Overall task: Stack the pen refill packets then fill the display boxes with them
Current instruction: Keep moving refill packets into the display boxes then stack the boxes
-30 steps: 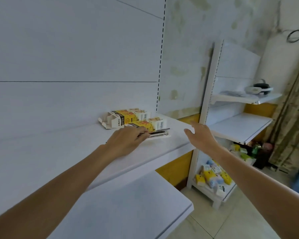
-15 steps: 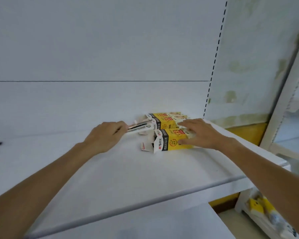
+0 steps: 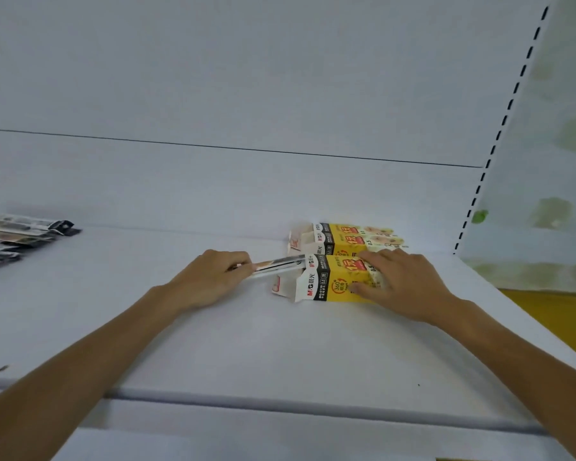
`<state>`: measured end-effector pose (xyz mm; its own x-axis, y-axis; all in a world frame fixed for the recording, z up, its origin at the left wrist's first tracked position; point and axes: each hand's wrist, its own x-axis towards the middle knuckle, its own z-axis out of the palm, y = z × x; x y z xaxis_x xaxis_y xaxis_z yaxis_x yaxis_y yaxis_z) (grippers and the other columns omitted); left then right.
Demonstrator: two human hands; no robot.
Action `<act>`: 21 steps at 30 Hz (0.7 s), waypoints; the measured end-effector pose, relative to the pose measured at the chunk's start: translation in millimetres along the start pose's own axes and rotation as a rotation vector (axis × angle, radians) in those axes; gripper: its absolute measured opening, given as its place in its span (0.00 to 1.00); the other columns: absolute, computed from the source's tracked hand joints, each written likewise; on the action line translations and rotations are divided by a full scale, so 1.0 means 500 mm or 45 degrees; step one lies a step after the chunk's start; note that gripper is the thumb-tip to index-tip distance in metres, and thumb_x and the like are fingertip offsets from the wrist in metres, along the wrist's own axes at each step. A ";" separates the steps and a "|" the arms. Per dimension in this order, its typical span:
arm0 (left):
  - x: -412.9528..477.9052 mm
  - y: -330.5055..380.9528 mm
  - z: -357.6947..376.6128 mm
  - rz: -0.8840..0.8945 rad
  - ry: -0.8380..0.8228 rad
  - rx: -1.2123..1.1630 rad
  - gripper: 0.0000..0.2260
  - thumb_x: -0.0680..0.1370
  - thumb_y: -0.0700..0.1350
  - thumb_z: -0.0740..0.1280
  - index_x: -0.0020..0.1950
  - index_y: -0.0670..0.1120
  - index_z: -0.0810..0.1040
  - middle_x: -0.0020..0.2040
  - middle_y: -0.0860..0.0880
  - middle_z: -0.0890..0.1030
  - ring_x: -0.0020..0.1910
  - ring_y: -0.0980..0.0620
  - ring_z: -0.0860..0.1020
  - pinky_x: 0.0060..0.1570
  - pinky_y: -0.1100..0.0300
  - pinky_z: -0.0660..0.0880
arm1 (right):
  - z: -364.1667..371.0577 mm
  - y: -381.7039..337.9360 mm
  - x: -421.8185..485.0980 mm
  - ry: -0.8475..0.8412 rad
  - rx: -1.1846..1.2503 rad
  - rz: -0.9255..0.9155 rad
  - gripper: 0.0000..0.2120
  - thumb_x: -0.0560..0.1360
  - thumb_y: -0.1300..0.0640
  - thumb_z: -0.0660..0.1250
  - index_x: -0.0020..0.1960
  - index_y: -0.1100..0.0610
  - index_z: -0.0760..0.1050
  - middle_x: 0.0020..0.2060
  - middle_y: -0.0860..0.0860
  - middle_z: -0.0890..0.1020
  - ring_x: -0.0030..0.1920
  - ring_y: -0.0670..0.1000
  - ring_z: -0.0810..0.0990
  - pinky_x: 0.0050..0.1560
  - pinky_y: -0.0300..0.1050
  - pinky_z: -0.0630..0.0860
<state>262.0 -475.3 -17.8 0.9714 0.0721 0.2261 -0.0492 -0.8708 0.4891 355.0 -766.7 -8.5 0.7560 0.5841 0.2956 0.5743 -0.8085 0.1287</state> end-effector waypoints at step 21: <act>0.011 -0.004 -0.006 0.154 0.283 0.299 0.10 0.68 0.59 0.52 0.33 0.55 0.65 0.29 0.51 0.71 0.32 0.53 0.70 0.32 0.60 0.62 | 0.011 -0.004 0.002 0.051 0.036 0.029 0.46 0.60 0.26 0.36 0.71 0.44 0.59 0.63 0.42 0.72 0.64 0.47 0.69 0.61 0.44 0.63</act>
<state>266.7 -471.9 -15.1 0.8861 0.0432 0.4615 -0.0813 -0.9658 0.2464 356.6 -764.2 -13.5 0.7559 0.5619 0.3360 0.5664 -0.8187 0.0949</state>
